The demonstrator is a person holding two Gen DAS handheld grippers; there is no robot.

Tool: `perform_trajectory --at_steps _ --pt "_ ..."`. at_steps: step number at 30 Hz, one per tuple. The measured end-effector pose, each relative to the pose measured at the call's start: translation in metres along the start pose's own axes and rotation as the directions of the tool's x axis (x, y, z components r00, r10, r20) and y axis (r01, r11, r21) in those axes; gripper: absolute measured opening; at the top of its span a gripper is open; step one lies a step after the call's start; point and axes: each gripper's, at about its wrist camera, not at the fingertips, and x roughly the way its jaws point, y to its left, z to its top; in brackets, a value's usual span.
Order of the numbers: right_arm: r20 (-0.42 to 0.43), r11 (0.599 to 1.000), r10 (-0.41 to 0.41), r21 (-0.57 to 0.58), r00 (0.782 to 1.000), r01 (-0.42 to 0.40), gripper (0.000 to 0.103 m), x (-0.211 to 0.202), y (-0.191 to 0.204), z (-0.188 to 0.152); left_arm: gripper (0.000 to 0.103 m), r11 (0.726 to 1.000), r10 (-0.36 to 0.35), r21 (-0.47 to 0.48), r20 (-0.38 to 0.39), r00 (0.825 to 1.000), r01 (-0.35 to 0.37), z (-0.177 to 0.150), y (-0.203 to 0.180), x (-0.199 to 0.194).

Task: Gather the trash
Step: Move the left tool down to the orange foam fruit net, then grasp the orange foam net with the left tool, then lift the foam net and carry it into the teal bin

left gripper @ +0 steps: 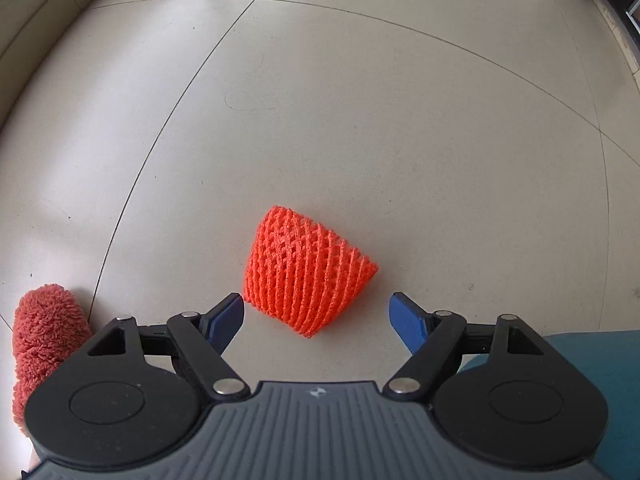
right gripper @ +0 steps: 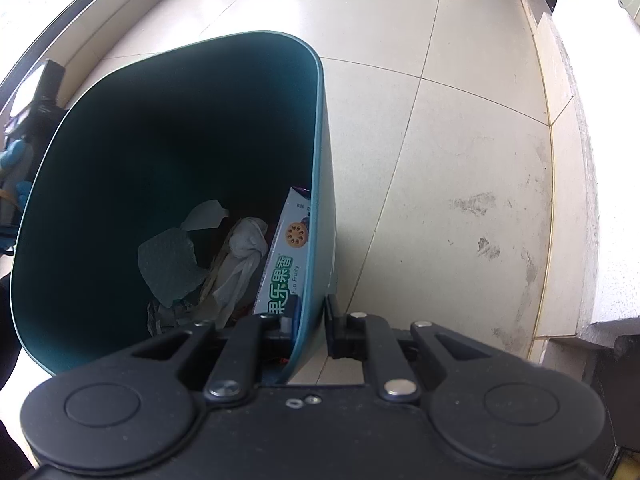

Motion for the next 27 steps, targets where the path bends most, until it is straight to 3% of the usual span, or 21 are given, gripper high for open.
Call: perform_trajectory --at_steps 7,8,10,13,20,27 --pt "-0.02 1.0 0.013 -0.001 1.0 -0.013 0.012 0.005 -0.002 0.002 0.076 0.999 0.052 0.015 -0.046 0.998 -0.051 0.006 -0.006 0.057" --pt "-0.023 1.0 0.012 -0.001 1.0 -0.012 0.012 0.006 -0.002 0.002 0.07 0.998 0.056 0.016 -0.044 0.997 -0.055 0.006 -0.006 0.06" --pt "-0.024 1.0 0.01 -0.002 1.0 -0.01 0.012 0.007 -0.002 0.003 0.034 0.999 0.05 0.013 -0.05 0.997 -0.049 0.004 -0.005 0.064" --pt "-0.025 1.0 0.007 -0.002 1.0 -0.007 0.012 0.008 -0.002 0.003 0.011 0.997 0.071 0.001 -0.048 0.996 -0.071 0.0 -0.002 0.061" --pt "-0.012 1.0 0.005 0.004 1.0 -0.005 0.011 0.009 -0.001 0.0 0.01 0.998 0.036 -0.045 -0.009 0.999 -0.036 -0.019 0.015 0.007" --pt "0.008 1.0 0.002 0.008 1.0 -0.002 0.011 0.006 -0.003 -0.005 0.011 1.0 -0.016 -0.013 0.093 0.996 0.017 -0.048 0.019 -0.103"
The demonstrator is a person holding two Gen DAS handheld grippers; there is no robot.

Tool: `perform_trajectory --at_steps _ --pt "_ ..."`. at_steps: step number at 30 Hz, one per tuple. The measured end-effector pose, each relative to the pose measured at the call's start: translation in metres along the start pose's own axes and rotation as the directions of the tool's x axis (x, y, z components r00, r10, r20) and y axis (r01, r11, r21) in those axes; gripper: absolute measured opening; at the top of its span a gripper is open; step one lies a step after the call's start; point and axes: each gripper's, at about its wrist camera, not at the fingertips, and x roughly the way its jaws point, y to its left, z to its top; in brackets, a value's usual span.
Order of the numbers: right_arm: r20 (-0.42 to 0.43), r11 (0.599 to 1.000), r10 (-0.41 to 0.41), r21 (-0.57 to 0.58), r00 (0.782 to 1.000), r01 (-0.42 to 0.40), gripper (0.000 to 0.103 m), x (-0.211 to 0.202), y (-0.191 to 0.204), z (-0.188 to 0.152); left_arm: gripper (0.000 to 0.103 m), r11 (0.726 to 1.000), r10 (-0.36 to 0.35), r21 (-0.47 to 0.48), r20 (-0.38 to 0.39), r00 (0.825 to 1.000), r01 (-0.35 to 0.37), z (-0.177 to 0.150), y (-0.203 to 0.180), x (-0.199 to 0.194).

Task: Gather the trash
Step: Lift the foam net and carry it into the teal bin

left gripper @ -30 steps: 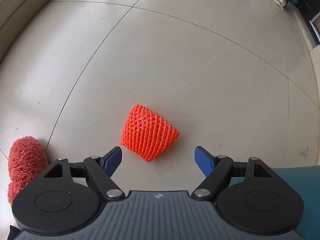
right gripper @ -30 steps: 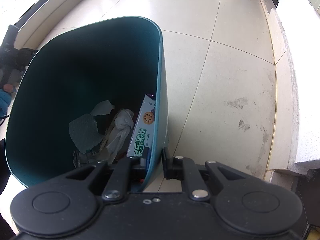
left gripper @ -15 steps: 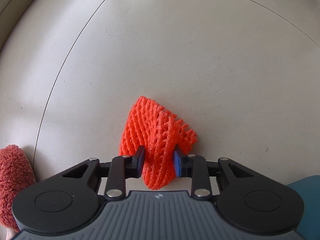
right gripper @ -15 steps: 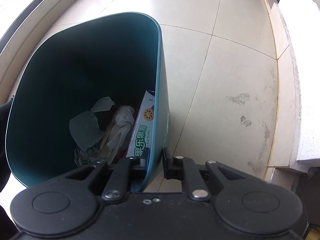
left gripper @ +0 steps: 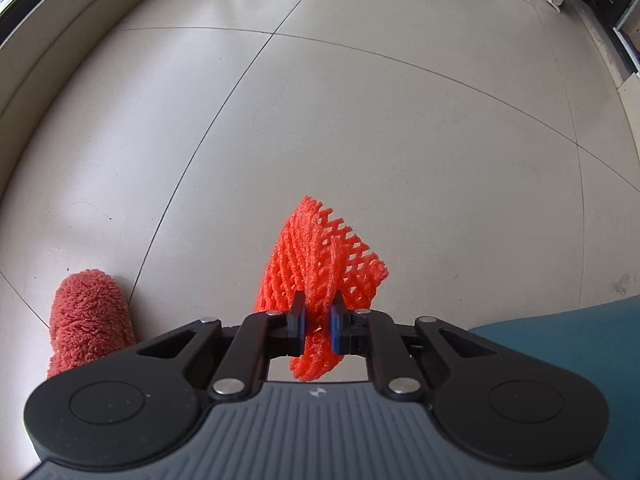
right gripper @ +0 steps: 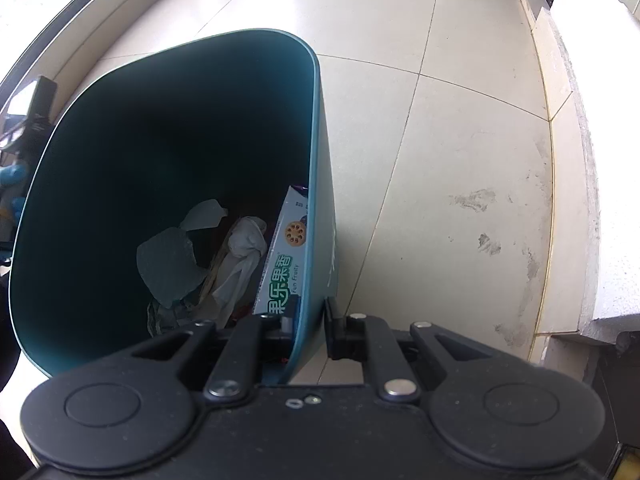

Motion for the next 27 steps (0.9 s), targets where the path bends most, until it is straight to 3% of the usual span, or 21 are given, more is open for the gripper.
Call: perform_trajectory --at_steps 4,11,15,19,24,27 --pt "0.004 1.0 -0.003 0.018 1.0 0.003 0.011 -0.002 -0.001 0.0 0.011 0.997 -0.07 0.022 0.074 0.995 0.068 -0.013 -0.012 -0.072" --pt "0.009 1.0 -0.019 0.024 1.0 0.019 0.01 -0.001 0.001 0.002 0.011 0.979 -0.171 0.142 0.198 0.965 0.145 -0.051 -0.048 -0.177" --pt "0.013 0.999 -0.025 0.02 1.0 0.025 0.009 -0.003 0.003 0.001 0.011 0.954 -0.238 0.235 0.207 0.949 0.188 -0.074 -0.074 -0.215" --pt "0.023 1.0 -0.021 0.015 1.0 0.021 0.009 -0.007 0.004 0.0 0.011 0.926 -0.252 0.325 0.157 0.955 0.192 -0.092 -0.119 -0.207" --pt "0.03 1.0 -0.014 0.016 0.999 0.014 0.01 -0.01 0.004 -0.001 0.011 0.917 -0.185 0.368 0.058 0.981 0.151 -0.108 -0.166 -0.156" --pt "0.032 1.0 -0.01 0.01 0.999 0.01 0.01 -0.012 0.003 -0.002 0.011 0.916 -0.157 0.374 0.006 0.988 0.143 -0.108 -0.183 -0.128"
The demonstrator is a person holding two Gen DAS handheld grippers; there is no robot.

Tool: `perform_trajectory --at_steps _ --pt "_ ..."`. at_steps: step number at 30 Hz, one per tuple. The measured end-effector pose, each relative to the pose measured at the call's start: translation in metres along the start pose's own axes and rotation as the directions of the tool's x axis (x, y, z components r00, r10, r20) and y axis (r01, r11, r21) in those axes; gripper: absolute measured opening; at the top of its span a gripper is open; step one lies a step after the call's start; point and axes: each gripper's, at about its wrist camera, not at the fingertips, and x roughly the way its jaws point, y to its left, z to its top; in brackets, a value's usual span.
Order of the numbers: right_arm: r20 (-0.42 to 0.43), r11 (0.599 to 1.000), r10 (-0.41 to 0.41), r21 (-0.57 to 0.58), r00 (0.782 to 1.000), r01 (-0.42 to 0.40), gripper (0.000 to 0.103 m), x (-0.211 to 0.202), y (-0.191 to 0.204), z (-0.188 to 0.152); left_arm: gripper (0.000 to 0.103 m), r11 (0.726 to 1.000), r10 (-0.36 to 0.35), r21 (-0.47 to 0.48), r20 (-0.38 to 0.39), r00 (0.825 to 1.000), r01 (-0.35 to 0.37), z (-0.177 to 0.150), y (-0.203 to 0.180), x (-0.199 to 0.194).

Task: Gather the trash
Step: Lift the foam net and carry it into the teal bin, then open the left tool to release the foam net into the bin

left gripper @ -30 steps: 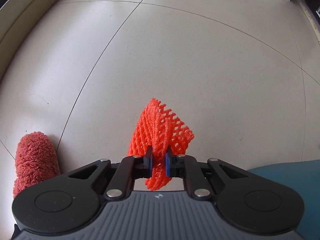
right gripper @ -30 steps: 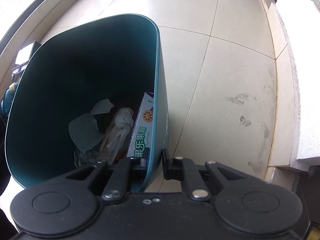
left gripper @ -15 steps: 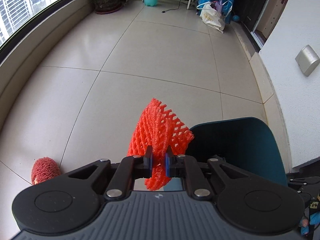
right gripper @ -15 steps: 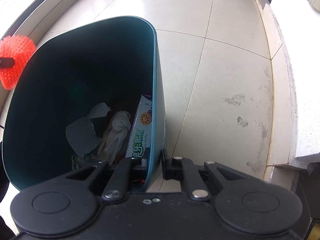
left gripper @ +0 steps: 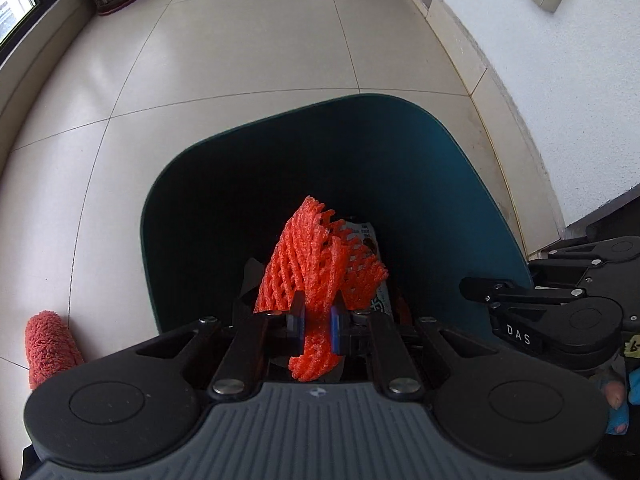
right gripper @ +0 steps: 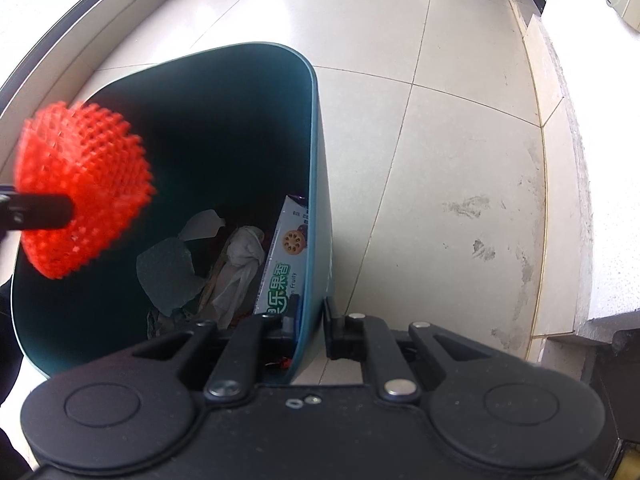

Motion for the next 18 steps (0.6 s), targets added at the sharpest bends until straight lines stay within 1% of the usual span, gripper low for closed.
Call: perform_trajectory --at_steps 4,8,10,12,14,16,17,18 --pt "0.003 1.0 0.011 -0.006 1.0 -0.011 0.011 -0.002 -0.001 -0.001 0.011 0.999 0.043 -0.002 -0.059 0.997 -0.043 0.004 -0.008 0.036" --pt "0.001 1.0 0.03 -0.003 1.0 -0.03 0.014 -0.005 -0.003 -0.002 0.011 0.997 0.078 -0.011 -0.136 0.988 -0.08 0.002 -0.006 0.058" --pt "0.0 0.999 0.037 -0.003 0.999 -0.037 0.015 -0.007 -0.004 -0.002 0.012 0.997 0.068 -0.018 -0.192 0.979 -0.073 0.001 0.0 0.071" --pt "-0.004 0.999 0.048 0.0 0.999 -0.048 0.018 -0.008 -0.005 -0.002 0.013 0.996 0.051 -0.055 -0.227 0.973 -0.065 0.002 0.006 0.078" --pt "-0.001 0.999 0.055 -0.002 0.999 -0.055 0.019 -0.012 -0.005 -0.003 0.02 0.996 0.02 -0.085 -0.236 0.972 -0.041 0.006 0.009 0.079" --pt "0.0 0.998 0.063 -0.001 0.998 -0.063 0.022 -0.016 -0.004 -0.003 0.036 0.993 -0.008 -0.12 -0.231 0.973 -0.021 0.002 0.012 0.072" --pt "0.003 0.998 0.069 -0.003 0.998 -0.069 0.024 -0.02 -0.003 -0.003 0.043 0.991 -0.013 -0.13 -0.219 0.976 -0.016 0.001 0.012 0.068" --pt "0.01 0.997 0.074 -0.009 0.997 -0.074 0.027 -0.024 -0.001 -0.004 0.058 0.99 -0.017 -0.137 -0.2 0.98 -0.011 0.0 0.013 0.062"
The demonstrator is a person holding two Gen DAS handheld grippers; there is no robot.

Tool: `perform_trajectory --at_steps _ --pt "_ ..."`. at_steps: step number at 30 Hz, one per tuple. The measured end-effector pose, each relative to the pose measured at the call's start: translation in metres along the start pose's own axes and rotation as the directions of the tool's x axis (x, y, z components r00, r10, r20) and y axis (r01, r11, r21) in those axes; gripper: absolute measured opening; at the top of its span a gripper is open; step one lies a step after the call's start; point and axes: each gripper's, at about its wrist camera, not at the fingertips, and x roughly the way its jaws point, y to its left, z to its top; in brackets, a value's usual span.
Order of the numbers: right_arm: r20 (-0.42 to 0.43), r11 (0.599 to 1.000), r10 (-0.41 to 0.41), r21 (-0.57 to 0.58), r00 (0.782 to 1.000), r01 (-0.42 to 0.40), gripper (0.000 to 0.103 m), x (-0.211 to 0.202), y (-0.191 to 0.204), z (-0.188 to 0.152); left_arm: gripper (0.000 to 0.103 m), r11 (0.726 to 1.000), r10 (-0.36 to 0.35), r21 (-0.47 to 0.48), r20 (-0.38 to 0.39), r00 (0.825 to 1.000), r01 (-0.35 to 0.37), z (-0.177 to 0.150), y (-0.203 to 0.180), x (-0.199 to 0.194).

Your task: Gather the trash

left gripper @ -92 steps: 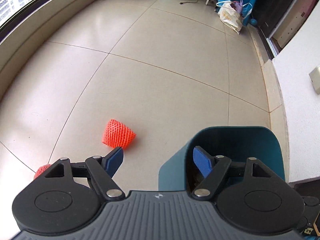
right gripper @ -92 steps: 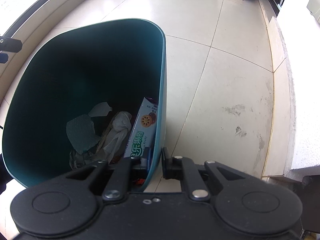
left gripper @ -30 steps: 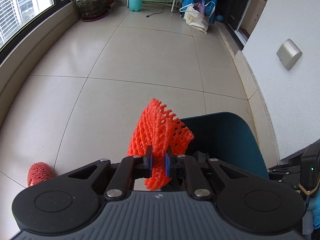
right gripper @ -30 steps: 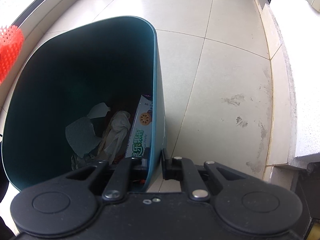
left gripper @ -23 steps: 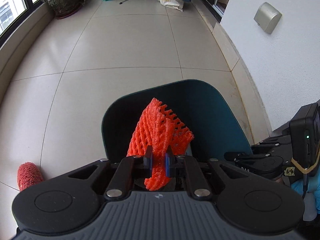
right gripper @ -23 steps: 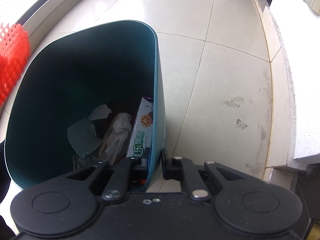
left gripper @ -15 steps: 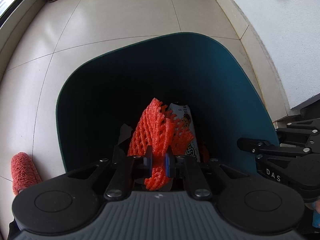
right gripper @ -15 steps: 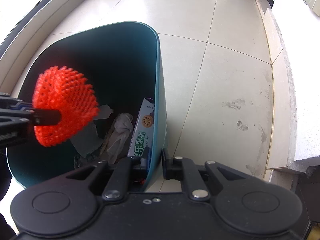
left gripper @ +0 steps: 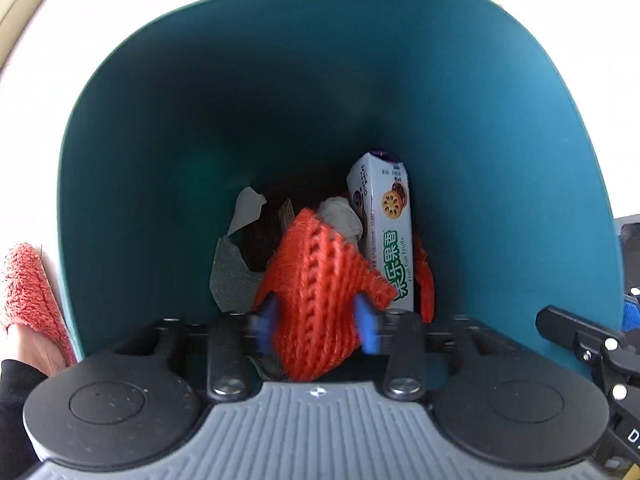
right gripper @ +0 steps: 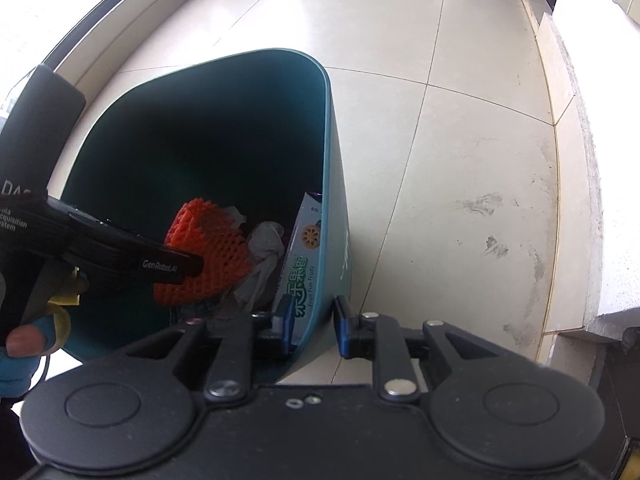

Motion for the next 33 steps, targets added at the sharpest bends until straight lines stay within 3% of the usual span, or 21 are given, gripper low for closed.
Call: perform_trajectory --at_steps 1,5,13,15,22,26,33 --pt "0.008 1.0 0.001 -0.009 1.0 -0.001 0.028 -0.004 0.003 -0.001 0.067 1.0 -0.007 -0.004 0.02 1.0 0.007 -0.004 0.001 -0.006" --pt "0.044 0.999 -0.009 -0.051 0.999 0.012 0.036 -0.028 0.015 -0.004 0.067 0.998 -0.065 -0.002 0.07 0.995 0.065 -0.019 0.004 -0.035" --pt "0.158 0.99 -0.052 -0.121 0.986 0.071 0.048 -0.089 0.054 -0.029 0.067 0.997 -0.067 0.061 0.249 0.966 0.054 -0.071 0.001 -0.11" --pt "0.197 0.991 -0.048 -0.115 0.979 0.072 0.059 -0.105 0.06 -0.036 0.067 0.996 -0.066 0.071 0.3 0.952 0.046 -0.086 0.004 -0.13" --pt "0.326 0.994 -0.004 -0.103 0.945 0.04 0.069 -0.157 0.085 -0.069 0.071 0.995 -0.087 0.09 0.428 0.9 0.054 -0.135 0.018 -0.184" --pt "0.41 0.993 0.001 -0.106 0.912 0.047 0.08 -0.172 0.099 -0.092 0.071 0.994 -0.078 0.103 0.498 0.864 0.031 -0.164 0.026 -0.214" --pt "0.525 0.994 0.008 -0.095 0.851 0.049 0.097 -0.188 0.118 -0.128 0.075 0.993 -0.07 0.114 0.586 0.807 0.003 -0.208 0.027 -0.231"
